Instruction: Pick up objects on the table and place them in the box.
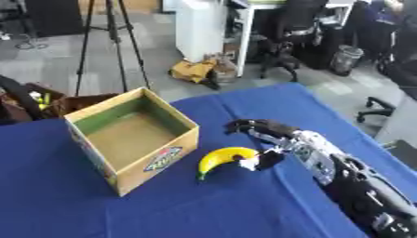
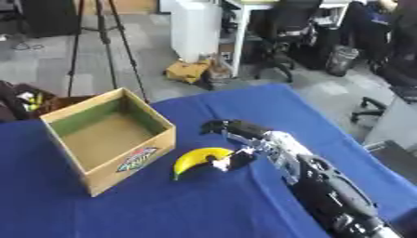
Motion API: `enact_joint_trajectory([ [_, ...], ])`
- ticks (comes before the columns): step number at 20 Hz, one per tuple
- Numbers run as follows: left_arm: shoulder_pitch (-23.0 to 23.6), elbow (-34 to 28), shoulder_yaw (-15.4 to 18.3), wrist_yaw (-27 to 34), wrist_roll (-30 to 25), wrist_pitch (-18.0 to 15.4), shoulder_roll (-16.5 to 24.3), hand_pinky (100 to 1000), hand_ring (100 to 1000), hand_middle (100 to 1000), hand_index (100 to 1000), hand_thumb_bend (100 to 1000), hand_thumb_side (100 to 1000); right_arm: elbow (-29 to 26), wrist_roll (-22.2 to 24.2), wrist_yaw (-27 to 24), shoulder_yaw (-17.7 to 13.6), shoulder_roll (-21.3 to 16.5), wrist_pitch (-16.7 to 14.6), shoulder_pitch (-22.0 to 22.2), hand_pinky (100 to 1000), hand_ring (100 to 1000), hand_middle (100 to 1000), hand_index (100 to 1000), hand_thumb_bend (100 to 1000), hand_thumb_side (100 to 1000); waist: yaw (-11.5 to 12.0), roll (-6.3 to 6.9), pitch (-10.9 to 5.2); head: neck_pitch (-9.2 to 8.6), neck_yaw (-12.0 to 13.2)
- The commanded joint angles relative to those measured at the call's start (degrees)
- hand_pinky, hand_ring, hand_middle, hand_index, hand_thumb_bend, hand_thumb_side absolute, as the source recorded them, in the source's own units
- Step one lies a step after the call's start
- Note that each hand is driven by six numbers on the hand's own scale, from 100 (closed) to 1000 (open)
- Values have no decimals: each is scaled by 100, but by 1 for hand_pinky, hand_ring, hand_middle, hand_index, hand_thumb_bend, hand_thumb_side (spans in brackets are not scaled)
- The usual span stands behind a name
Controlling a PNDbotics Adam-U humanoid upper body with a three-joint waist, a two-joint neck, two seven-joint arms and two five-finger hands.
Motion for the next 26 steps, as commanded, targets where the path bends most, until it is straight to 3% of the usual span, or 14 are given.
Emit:
enact_joint_trajectory([
  [1,-60,-76,-14,-22,-16,-19,70,723,694,484,668,225,986,30,21,89,-18,-91,-35,-115,874,1000,916,921,154,515,16,0,-71,-39,-25],
  [26,-82,-81,-22,-10,-28,-52,62,724,697,483,669,222,985,324,-26,510,59,51,-81,-192,845,1000,895,919,162,537,89,54,-32,-68,-56],
])
